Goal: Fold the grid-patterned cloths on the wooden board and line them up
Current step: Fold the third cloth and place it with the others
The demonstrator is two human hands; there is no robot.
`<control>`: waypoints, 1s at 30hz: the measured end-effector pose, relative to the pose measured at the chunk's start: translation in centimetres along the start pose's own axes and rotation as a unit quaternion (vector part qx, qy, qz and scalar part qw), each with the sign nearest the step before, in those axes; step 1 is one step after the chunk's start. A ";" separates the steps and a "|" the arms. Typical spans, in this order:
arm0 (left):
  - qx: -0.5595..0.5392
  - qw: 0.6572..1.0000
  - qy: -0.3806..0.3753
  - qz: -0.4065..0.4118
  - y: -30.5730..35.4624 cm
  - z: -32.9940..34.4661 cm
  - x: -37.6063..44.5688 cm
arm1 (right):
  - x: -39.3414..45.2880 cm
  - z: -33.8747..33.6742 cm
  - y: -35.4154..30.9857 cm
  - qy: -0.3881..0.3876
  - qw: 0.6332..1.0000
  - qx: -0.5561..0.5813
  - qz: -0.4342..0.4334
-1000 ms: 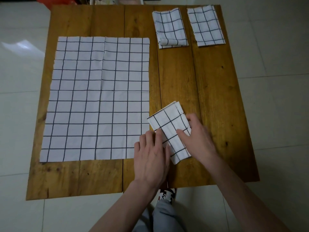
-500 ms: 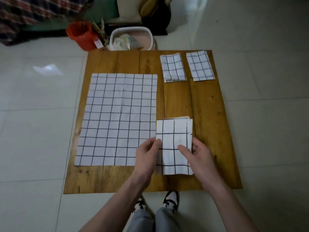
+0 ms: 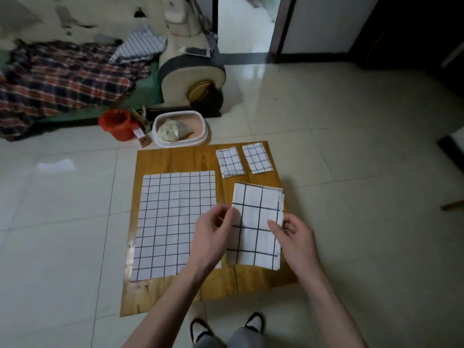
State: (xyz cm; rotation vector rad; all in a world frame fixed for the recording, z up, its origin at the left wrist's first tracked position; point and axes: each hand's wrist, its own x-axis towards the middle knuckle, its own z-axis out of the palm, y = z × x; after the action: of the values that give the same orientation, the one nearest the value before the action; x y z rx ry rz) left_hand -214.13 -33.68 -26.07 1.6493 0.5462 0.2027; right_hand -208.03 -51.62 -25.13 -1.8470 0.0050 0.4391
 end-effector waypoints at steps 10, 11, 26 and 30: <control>0.017 0.995 -0.089 0.039 6.0 5.5 -2.9 | -5.4 -8.5 -2.9 0.160 0.983 0.087 -0.004; 0.016 0.994 -0.097 0.037 6.3 6.5 -3.2 | -5.7 -9.6 -2.8 0.172 0.981 0.088 -0.008; 0.006 0.990 -0.127 0.057 11.3 26.4 -5.4 | -4.5 -29.2 1.3 0.210 0.976 0.044 -0.022; 0.000 0.989 -0.135 0.056 12.2 31.6 -5.6 | -3.3 -34.5 2.3 0.212 0.976 0.047 -0.027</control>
State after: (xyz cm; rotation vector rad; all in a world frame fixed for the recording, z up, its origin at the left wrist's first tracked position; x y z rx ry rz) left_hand -202.36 -65.03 -18.34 1.6758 0.2490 0.0594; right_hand -201.48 -84.84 -17.58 -1.8113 0.2619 -0.0003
